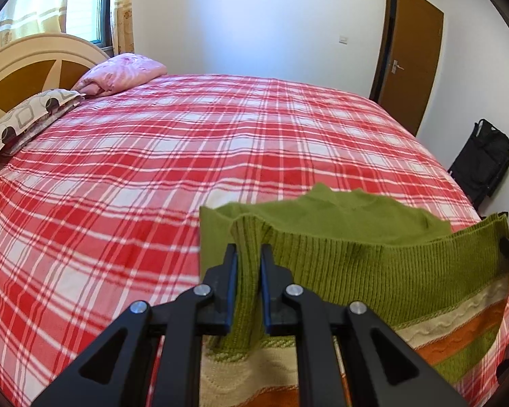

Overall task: Fold small clothes
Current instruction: 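Lift the folded sweater by the ribbed hem with both tools and flip it over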

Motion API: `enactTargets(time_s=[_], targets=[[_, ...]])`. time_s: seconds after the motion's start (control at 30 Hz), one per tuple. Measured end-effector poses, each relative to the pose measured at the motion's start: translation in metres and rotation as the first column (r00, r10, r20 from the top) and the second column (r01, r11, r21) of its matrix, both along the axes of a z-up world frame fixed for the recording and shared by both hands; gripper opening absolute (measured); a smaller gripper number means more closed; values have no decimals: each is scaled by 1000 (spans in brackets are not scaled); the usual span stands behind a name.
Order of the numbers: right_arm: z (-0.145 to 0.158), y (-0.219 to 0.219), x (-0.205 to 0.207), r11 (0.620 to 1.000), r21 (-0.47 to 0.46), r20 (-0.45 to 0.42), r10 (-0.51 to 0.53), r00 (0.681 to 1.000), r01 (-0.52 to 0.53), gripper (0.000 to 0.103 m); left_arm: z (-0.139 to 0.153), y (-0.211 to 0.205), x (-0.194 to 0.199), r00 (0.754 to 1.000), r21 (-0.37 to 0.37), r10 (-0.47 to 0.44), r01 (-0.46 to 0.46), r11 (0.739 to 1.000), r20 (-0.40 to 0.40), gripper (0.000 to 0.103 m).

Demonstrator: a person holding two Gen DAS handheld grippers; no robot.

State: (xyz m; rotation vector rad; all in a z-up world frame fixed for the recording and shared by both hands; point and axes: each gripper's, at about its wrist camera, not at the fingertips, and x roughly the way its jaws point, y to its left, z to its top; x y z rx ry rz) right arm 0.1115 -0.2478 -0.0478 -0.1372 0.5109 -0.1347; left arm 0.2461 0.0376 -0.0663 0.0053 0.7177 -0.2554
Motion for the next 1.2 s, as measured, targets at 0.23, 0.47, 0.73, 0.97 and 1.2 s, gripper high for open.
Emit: enactTargets(time_s=[0.23, 0.47, 0.73, 0.97, 1.2], targets=[[-2, -12, 50, 999, -25, 1, -22, 1000, 22, 7, 1, -8, 40, 999, 4, 36, -36, 999, 1, 13], [-36, -23, 110, 996, -24, -42, -86, 995, 85, 7, -11, -29, 88, 996, 18, 87, -86, 996, -2, 13], [-71, -31, 141, 986, -74, -144, -161, 976, 152, 6, -69, -40, 119, 983, 92, 162, -155, 984, -85, 13], [-88, -31, 159, 977, -123, -258, -201, 945, 175, 6, -73, -41, 120, 975, 127, 196, -182, 975, -106, 29], [-90, -19, 164, 957, -238, -268, -230, 936, 167, 8, -72, -36, 117, 964, 149, 245, -228, 962, -105, 54]])
